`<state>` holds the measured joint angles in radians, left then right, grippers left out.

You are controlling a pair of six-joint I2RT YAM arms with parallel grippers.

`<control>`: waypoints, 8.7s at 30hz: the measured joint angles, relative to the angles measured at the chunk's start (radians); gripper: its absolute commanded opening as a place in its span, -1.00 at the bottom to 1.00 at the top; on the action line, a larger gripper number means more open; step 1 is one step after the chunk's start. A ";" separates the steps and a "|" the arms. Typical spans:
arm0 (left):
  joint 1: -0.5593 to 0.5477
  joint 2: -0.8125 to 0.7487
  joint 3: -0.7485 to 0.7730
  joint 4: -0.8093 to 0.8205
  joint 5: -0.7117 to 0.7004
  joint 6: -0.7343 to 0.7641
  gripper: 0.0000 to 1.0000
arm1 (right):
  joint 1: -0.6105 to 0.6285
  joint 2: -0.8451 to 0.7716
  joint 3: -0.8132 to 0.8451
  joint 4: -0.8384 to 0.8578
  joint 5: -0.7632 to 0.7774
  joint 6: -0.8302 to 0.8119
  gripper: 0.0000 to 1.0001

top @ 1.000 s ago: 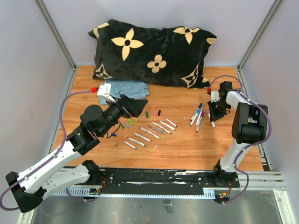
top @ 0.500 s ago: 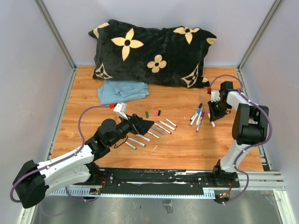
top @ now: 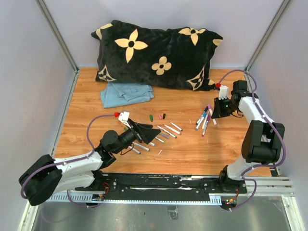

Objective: Open the pen caps
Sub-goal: Pick up the pen from the center of the board, then open the pen cap from the pen, then place the pen at the center of the board, then place the pen cap at the center of the board.

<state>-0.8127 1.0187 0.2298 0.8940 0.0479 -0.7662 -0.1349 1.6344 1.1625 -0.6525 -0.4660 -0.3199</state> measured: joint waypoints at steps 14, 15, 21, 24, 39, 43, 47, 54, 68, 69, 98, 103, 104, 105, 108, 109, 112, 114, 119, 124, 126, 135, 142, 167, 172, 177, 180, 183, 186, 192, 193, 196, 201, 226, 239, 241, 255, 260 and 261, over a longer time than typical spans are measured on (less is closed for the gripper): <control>0.000 0.177 -0.022 0.290 0.015 -0.053 0.99 | 0.084 -0.140 -0.070 0.019 -0.486 -0.062 -0.99; 0.000 0.182 -0.022 0.306 0.016 -0.054 0.99 | 0.113 -0.145 -0.071 0.023 -0.507 -0.071 -0.99; 0.000 0.196 -0.022 0.369 0.021 -0.053 0.99 | 0.237 -0.153 -0.075 0.026 -0.562 -0.099 -0.99; 0.000 0.205 -0.022 0.396 0.027 -0.051 0.99 | 0.282 -0.153 -0.075 0.026 -0.566 -0.108 -0.99; 0.000 0.276 -0.027 0.490 0.041 -0.054 0.99 | 0.417 -0.153 -0.075 0.022 -0.567 -0.130 -0.99; 0.000 0.327 0.000 0.500 0.047 -0.064 0.97 | 0.430 -0.153 -0.075 0.017 -0.575 -0.131 -0.99; 0.000 0.390 0.060 0.502 0.056 -0.076 0.92 | 0.430 -0.153 -0.074 0.014 -0.583 -0.131 -0.99; 0.000 0.486 0.138 0.478 0.025 -0.085 0.75 | 0.449 -0.153 -0.074 0.006 -0.600 -0.133 -0.98; 0.000 0.558 0.246 0.377 -0.007 -0.099 -0.15 | 0.454 -0.153 -0.074 -0.005 -0.620 -0.150 -0.99; 0.000 0.563 0.246 0.376 -0.003 -0.105 -0.20 | 0.454 -0.153 -0.074 -0.005 -0.620 -0.150 -0.99; 0.000 0.610 0.258 0.438 0.048 -0.190 -0.99 | 0.545 -0.150 -0.074 0.062 -0.570 -0.061 -0.70; 0.011 0.605 0.241 0.456 0.055 -0.209 -0.99 | 0.547 -0.143 -0.074 0.078 -0.553 -0.047 -0.99; 0.018 0.600 0.235 0.458 0.059 -0.215 -0.99 | 0.549 -0.140 -0.074 0.084 -0.556 -0.047 -0.99; 0.029 0.590 0.225 0.457 0.068 -0.223 -1.00 | 0.552 -0.135 -0.074 0.098 -0.561 -0.048 -0.99; 0.069 0.558 0.209 0.435 0.103 -0.232 -0.99 | 0.566 -0.117 -0.070 0.139 -0.576 -0.047 -0.99; 0.084 0.546 0.209 0.419 0.114 -0.232 -0.99 | 0.568 -0.108 -0.064 0.155 -0.582 -0.047 -0.99; 0.178 0.495 0.209 0.384 0.070 -0.235 -0.99 | 0.572 -0.090 -0.061 0.123 -0.582 -0.060 -0.99; 0.280 0.465 0.210 0.376 0.012 -0.234 -0.99 | 0.573 -0.082 -0.062 0.099 -0.582 -0.065 -0.99; 0.358 0.396 0.210 0.303 -0.040 -0.222 -1.00 | 0.573 -0.064 -0.062 0.064 -0.548 -0.074 -0.99; 0.358 0.290 0.171 0.231 -0.004 -0.185 -1.00 | 0.573 -0.064 -0.062 0.064 -0.393 -0.071 -0.98; 0.358 0.232 0.135 0.192 0.020 -0.170 -0.99 | 0.573 -0.064 -0.062 0.072 -0.319 -0.068 -0.98; 0.358 -0.013 -0.043 0.008 0.086 -0.128 -0.99 | 0.571 -0.065 -0.062 0.102 -0.081 -0.051 -0.97; 0.358 -0.112 -0.104 -0.062 0.096 -0.129 -0.99 | 0.557 -0.042 -0.062 0.117 0.019 -0.042 -0.96; 0.358 -0.078 -0.114 -0.057 0.150 -0.158 -0.99 | 0.527 0.061 -0.060 0.133 0.109 0.003 -0.85; 0.358 -0.077 -0.114 -0.053 0.152 -0.159 -0.99 | 0.522 0.094 -0.053 0.133 0.113 0.016 -0.86; 0.358 -0.073 -0.114 -0.044 0.161 -0.162 -0.99 | 0.519 0.113 -0.048 0.132 0.122 0.030 -0.85; 0.358 -0.072 -0.114 -0.042 0.167 -0.164 -0.99 | 0.519 0.122 -0.042 0.134 0.127 0.037 -0.85; 0.358 -0.072 -0.114 -0.042 0.173 -0.168 -0.99 | 0.518 0.145 -0.021 0.132 0.127 0.046 -0.85; 0.358 -0.072 -0.114 -0.042 0.178 -0.171 -0.99 | 0.518 0.190 0.024 0.132 0.127 0.055 -0.84; 0.358 -0.076 -0.114 -0.043 0.183 -0.174 -0.99 | 0.518 0.248 0.081 0.124 0.126 0.056 -0.77; 0.358 -0.077 -0.114 -0.043 0.183 -0.174 -0.99 | 0.518 0.251 0.088 0.121 0.127 0.056 -0.76; 0.358 -0.076 -0.114 -0.043 0.187 -0.176 -0.99 | 0.518 0.265 0.113 0.112 0.127 0.056 -0.70; 0.358 -0.074 -0.114 -0.042 0.195 -0.179 -0.99 | 0.519 0.298 0.150 0.103 0.124 0.056 -0.52; 0.317 0.019 -0.110 -0.032 0.211 -0.192 -0.99 | 0.520 0.209 0.147 0.095 0.118 0.042 -0.12; 0.121 0.283 0.055 -0.031 0.084 -0.158 -0.99 | 0.517 0.042 0.107 0.063 0.062 -0.006 -0.01; 0.098 0.331 0.092 -0.032 0.066 -0.150 -0.99 | 0.510 0.006 0.101 0.053 0.041 -0.019 -0.01; 0.024 0.670 0.501 -0.306 -0.060 -0.106 -0.99 | 0.333 -0.105 0.085 0.039 -0.087 -0.043 0.00; 0.012 0.773 0.685 -0.502 -0.133 -0.106 -0.99 | 0.305 -0.105 0.083 0.034 -0.109 -0.043 0.00; 0.010 0.795 0.725 -0.545 -0.150 -0.107 -0.99 | 0.304 -0.105 0.083 0.034 -0.111 -0.043 0.00</control>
<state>-0.8024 1.8133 0.9546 0.3489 -0.1020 -0.8730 0.1696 1.5295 1.2457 -0.6186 -0.5770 -0.3634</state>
